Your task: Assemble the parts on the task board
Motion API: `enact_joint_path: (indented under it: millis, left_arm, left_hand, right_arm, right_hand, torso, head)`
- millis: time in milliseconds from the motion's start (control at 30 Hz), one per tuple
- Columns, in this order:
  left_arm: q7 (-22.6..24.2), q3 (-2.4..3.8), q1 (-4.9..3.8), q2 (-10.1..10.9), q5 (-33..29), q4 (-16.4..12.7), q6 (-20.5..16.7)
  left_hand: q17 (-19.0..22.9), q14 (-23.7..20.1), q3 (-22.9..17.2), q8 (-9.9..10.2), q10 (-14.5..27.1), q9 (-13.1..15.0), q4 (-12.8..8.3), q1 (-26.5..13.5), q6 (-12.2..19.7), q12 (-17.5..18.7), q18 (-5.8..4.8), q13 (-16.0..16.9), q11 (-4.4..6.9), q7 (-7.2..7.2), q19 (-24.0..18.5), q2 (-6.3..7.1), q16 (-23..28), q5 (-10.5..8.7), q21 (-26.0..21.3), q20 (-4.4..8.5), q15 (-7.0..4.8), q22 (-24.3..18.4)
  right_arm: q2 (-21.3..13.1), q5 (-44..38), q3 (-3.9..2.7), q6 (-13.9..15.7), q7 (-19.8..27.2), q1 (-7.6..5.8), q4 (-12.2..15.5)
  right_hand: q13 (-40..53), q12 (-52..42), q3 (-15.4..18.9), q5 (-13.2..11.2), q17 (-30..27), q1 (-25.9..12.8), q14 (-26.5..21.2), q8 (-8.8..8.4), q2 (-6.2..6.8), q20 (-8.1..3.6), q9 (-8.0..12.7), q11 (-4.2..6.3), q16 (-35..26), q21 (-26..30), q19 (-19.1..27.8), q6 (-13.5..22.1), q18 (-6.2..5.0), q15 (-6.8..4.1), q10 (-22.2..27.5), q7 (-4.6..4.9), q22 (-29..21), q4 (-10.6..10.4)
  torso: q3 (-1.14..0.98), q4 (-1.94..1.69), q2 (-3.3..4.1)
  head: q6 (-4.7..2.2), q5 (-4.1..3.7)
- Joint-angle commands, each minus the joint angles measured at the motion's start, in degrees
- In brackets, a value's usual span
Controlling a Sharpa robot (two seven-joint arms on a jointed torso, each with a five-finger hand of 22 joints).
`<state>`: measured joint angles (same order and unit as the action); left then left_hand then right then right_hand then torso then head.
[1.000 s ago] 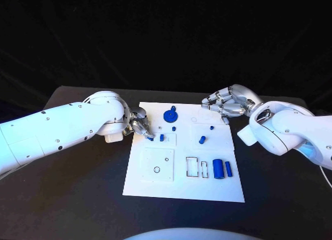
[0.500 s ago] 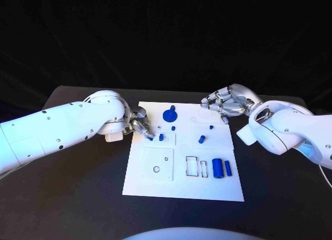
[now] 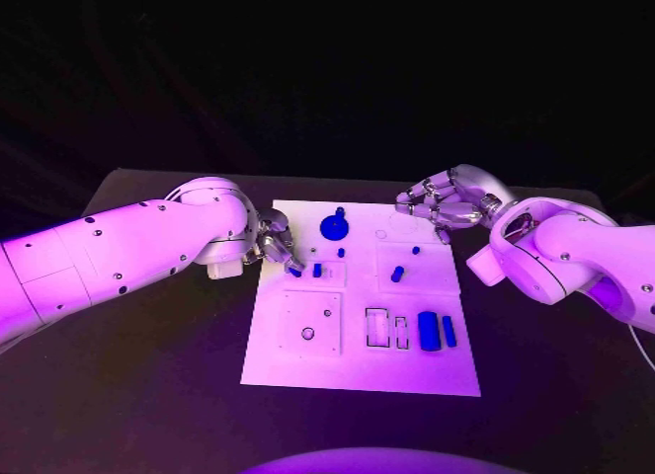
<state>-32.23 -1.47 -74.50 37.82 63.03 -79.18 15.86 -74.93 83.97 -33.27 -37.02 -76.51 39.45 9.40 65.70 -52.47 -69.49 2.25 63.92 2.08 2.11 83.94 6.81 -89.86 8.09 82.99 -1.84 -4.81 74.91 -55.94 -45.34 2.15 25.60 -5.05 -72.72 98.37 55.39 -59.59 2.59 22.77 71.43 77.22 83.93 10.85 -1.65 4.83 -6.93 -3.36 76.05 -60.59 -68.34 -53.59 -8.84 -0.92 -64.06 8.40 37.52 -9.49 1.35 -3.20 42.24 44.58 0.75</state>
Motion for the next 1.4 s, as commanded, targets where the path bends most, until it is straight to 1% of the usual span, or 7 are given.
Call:
enact_joint_path:
  millis: [33,233,367,600,1033,1267,1400]
  left_arm:
    - [-1.22,-0.27,0.33,-0.36,0.42,0.01,1.05]
    - [-1.39,-0.27,0.33,-0.56,0.62,0.1,0.91]
    - [-1.45,-0.26,0.33,-0.69,0.66,0.17,0.72]
    - [-1.53,-0.26,0.33,-0.86,0.69,0.25,0.64]
    - [-1.72,-0.26,0.32,-1.12,0.69,0.39,0.31]
    - [-1.89,-0.25,0.32,-1.26,0.69,0.63,0.32]
    - [-2.0,-0.26,0.32,-1.31,0.69,0.76,0.26]
  left_hand:
    - [-15.07,6.03,0.58,-0.19,-0.51,-0.11,0.3,-0.76,-0.83,-0.38,-0.24,0.26,-0.02,-0.34,2.12,-0.09,-0.14,-0.09,0.33,0.49,-0.33,8.57]
    - [-15.07,6.03,1.58,-0.29,-1.55,-0.26,1.24,-2.31,-1.91,-1.48,-0.49,1.53,0.26,-0.69,2.66,-0.57,-0.14,-0.05,1.16,0.64,-0.5,9.43]
    - [-15.07,6.03,1.84,-0.26,-1.8,-0.33,1.42,-2.68,-2.2,-1.72,-0.54,1.82,0.33,-0.78,2.77,-0.64,-0.14,-0.04,1.32,0.7,-0.55,9.59]
    - [-15.07,6.03,2.3,-0.22,-2.15,-0.43,1.67,-3.28,-2.63,-2.01,-0.62,2.2,0.44,-0.9,2.94,-0.65,-0.14,-0.05,1.58,0.78,-0.63,9.86]
    - [-15.07,6.03,3.29,-0.1,-2.42,-0.59,2.15,-4.33,-3.19,-2.09,-0.68,2.31,0.56,-1.04,3.08,-0.45,-0.14,-0.11,1.77,0.89,-0.74,10.08]
    - [-15.07,6.03,7.46,0.14,-2.71,-0.84,4.25,-7.49,-4.15,-2.06,-0.68,2.37,0.56,-1.04,3.08,0.56,-0.14,-0.34,1.73,0.93,-0.74,10.12]
    - [-15.07,6.03,9.49,0.26,-2.81,-0.92,4.96,-8.07,-4.48,-2.07,-0.69,2.47,0.61,-1.12,3.12,0.55,-0.14,-0.32,1.75,0.97,-0.79,10.19]
  right_arm:
    - [-0.03,-0.22,0.0,-0.75,0.17,0.04,0.14]
    - [-0.07,-0.23,0.0,-0.76,0.19,0.04,0.2]
    - [-0.09,-0.23,0.0,-0.75,0.21,0.04,0.25]
    - [-0.13,-0.23,0.0,-0.71,0.23,0.04,0.34]
    - [-0.17,-0.23,0.0,-0.69,0.25,0.04,0.38]
    - [-0.16,-0.22,0.0,-0.62,0.34,0.04,0.36]
    - [-0.15,-0.22,0.0,-0.68,0.34,0.04,0.34]
  right_hand:
    - [-0.17,-0.27,0.02,0.46,-0.1,0.48,1.72,0.12,-0.3,0.12,0.09,-0.13,-0.39,0.37,0.2,0.29,-0.39,-0.05,0.2,0.08,-0.15,-0.35]
    - [-0.17,-0.27,0.02,0.46,-0.1,0.48,1.72,0.12,-0.3,0.12,0.09,-0.13,-0.39,0.37,0.2,0.29,-0.39,-0.05,0.2,0.08,-0.15,-0.35]
    - [-0.17,-0.27,0.02,0.46,-0.1,0.48,1.72,0.12,-0.3,0.12,0.09,-0.13,-0.39,0.37,0.2,0.29,-0.39,-0.05,0.2,0.08,-0.15,-0.35]
    - [-0.17,-0.27,0.02,0.46,-0.1,0.48,1.72,0.12,-0.3,0.12,0.09,-0.13,-0.39,0.37,0.2,0.29,-0.39,-0.05,0.2,0.08,-0.15,-0.35]
    - [-0.17,-0.27,0.02,0.46,-0.1,0.48,1.72,0.12,-0.3,0.12,0.09,-0.13,-0.39,0.37,0.2,0.29,-0.39,-0.05,0.2,0.08,-0.15,-0.35]
    - [-0.37,-0.12,0.04,0.55,-0.28,0.48,1.68,0.13,-0.28,0.13,0.1,-0.14,-0.54,0.53,0.28,0.31,-0.43,-0.04,0.36,0.09,-0.41,-0.43]
    - [-0.39,-0.1,0.05,0.55,-0.29,0.48,1.67,0.13,-0.28,0.13,0.1,-0.14,-0.55,0.56,0.3,0.31,-0.44,-0.04,0.38,0.09,-0.45,-0.43]
  torso:
    - [0.0,-0.01,-0.01]
    - [0.04,-0.04,-0.03]
    - [0.01,-0.07,-0.03]
    - [0.03,-0.01,-0.03]
    - [0.03,-0.04,-0.01]
    - [0.0,-0.05,-0.05]
    - [0.02,-0.04,-0.04]
  head:
    - [0.04,-0.04]
    - [0.06,-0.11]
    - [0.08,-0.15]
    - [0.05,-0.18]
    - [0.04,-0.22]
    - [0.09,-0.2]
    - [0.12,-0.2]
